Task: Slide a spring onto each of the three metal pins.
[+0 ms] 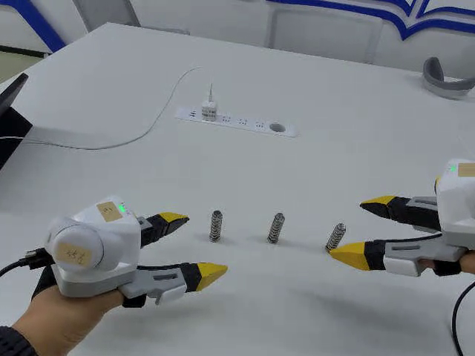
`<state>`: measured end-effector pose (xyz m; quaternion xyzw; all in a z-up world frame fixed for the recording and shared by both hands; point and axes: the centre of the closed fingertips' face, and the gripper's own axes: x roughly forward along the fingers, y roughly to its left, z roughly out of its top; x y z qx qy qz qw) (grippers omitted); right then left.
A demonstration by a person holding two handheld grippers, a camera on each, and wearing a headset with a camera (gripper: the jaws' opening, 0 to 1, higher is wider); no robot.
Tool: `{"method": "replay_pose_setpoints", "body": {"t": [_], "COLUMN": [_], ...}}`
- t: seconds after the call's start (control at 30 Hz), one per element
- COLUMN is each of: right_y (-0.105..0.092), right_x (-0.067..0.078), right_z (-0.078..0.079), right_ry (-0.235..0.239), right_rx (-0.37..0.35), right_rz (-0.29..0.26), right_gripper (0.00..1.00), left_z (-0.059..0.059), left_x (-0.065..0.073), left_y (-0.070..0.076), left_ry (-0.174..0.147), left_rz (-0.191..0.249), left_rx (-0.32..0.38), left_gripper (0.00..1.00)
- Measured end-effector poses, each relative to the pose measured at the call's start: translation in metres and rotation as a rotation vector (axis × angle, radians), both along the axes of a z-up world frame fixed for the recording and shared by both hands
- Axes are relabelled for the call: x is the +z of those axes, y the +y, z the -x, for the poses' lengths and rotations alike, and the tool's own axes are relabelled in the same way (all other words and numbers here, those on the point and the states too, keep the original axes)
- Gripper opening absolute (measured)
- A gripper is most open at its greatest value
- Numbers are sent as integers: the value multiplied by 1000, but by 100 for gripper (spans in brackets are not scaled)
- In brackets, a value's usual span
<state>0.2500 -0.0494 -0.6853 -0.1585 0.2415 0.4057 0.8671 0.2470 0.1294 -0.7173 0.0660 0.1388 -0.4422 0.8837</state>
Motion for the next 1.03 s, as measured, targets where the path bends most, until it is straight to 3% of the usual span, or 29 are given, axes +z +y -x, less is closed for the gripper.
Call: {"method": "replay_pose_setpoints", "body": {"t": [0.33,1.03], "right_y": [-5,-2], "right_x": [-2,-14], "right_z": [9,15], "right_ry": [-48,-43], "right_rx": [-29,-46], "right_rz": [-50,-87], "right_gripper": [67,68], "left_z": [4,3], "left_x": [0,0], "left_y": [-1,2], "left_ry": [5,7], "left_rz": [5,17], "left_rx": [0,20], "left_gripper": [63,66]}}
